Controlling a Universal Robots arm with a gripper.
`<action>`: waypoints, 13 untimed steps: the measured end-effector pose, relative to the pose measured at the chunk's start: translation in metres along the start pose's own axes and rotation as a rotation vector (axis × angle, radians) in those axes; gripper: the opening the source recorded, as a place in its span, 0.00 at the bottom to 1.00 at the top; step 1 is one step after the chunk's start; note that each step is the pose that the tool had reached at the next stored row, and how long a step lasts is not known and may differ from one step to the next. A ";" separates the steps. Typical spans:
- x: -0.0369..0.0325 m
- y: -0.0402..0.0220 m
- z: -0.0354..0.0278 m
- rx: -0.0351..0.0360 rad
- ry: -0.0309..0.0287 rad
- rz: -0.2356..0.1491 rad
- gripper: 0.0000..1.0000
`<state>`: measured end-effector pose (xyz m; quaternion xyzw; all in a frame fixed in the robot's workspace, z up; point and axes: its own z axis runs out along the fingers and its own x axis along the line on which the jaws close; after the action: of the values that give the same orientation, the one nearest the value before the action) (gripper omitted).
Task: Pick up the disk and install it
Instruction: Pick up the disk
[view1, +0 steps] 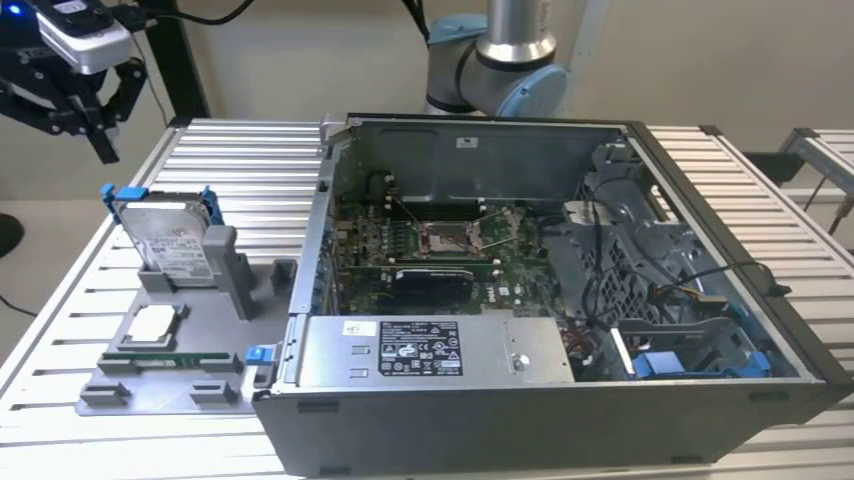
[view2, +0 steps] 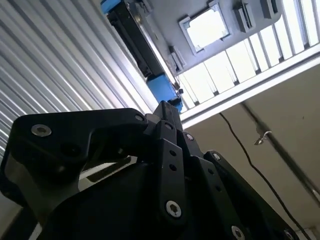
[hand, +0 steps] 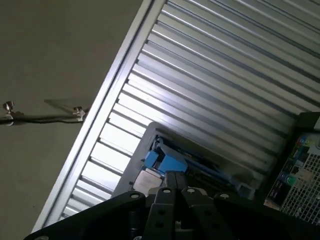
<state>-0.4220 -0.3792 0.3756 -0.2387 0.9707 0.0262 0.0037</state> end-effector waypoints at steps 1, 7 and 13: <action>0.0000 0.0000 0.0000 -0.0003 0.0008 -0.018 0.00; 0.0000 0.0000 0.0000 -0.0025 0.0063 -0.127 0.00; 0.0000 0.0000 0.0000 -0.0042 0.0120 -0.237 0.00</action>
<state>-0.4220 -0.3792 0.3756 -0.3518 0.9357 0.0261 0.0005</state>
